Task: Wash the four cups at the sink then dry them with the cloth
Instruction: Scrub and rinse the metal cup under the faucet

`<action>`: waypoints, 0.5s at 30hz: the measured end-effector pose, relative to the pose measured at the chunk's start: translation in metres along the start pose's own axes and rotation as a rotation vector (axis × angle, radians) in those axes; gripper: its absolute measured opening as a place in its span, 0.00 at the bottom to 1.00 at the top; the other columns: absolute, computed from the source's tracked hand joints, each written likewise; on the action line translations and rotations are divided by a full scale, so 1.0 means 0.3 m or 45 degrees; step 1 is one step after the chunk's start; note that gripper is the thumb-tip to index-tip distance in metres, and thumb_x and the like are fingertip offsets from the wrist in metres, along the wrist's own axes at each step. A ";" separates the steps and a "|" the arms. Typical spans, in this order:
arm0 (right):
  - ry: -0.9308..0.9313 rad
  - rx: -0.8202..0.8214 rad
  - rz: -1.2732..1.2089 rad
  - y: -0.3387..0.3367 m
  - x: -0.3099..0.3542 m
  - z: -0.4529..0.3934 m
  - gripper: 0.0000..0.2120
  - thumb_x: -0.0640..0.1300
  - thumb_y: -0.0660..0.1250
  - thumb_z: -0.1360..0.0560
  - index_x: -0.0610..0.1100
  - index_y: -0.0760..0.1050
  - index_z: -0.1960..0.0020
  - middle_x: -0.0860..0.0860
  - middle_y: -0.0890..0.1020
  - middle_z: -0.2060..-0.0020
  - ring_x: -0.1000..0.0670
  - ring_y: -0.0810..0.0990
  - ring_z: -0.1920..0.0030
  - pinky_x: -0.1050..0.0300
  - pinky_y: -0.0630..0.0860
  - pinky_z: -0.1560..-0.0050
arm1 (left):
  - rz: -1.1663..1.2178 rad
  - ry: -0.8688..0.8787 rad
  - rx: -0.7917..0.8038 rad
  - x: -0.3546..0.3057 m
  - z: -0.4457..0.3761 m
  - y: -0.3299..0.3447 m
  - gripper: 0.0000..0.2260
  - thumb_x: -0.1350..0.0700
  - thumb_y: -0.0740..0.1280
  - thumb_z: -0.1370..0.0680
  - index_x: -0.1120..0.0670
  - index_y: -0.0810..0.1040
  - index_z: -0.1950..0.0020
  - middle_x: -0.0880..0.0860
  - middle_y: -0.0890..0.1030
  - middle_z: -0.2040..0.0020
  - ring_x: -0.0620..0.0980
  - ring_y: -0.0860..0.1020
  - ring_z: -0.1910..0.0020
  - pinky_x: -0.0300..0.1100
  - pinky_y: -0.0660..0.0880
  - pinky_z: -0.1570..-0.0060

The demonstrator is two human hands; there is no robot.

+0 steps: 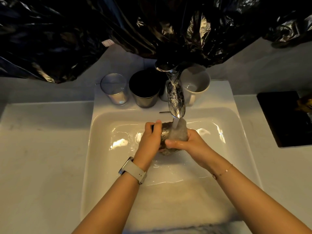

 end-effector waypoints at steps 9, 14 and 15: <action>0.040 -0.164 -0.169 -0.003 0.007 -0.003 0.13 0.41 0.73 0.28 0.42 0.81 0.43 0.45 0.86 0.51 0.48 0.84 0.48 0.57 0.80 0.47 | -0.088 0.334 -0.083 -0.046 0.023 0.000 0.05 0.48 0.57 0.16 0.43 0.70 0.51 0.47 0.76 0.57 0.46 0.76 0.56 0.41 0.69 0.57; -0.014 -0.279 0.126 -0.032 0.020 -0.003 0.14 0.46 0.76 0.31 0.44 0.82 0.47 0.48 0.86 0.55 0.49 0.85 0.51 0.54 0.81 0.48 | 0.007 -0.071 0.129 0.051 -0.009 0.041 0.22 0.40 0.49 0.17 0.53 0.75 0.46 0.53 0.81 0.57 0.47 0.78 0.60 0.41 0.73 0.63; -0.050 -0.192 0.213 -0.019 0.035 0.000 0.15 0.44 0.77 0.32 0.43 0.82 0.46 0.49 0.86 0.55 0.50 0.85 0.51 0.55 0.80 0.48 | 0.051 -0.139 0.187 0.058 -0.010 0.046 0.24 0.41 0.47 0.16 0.55 0.77 0.48 0.55 0.81 0.60 0.48 0.77 0.65 0.40 0.72 0.66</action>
Point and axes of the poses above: each hand's wrist, its own z-axis away from the middle knuckle, its own y-axis out of the palm, x = y × z, the point moved 10 cm from there along -z, towards the middle knuckle
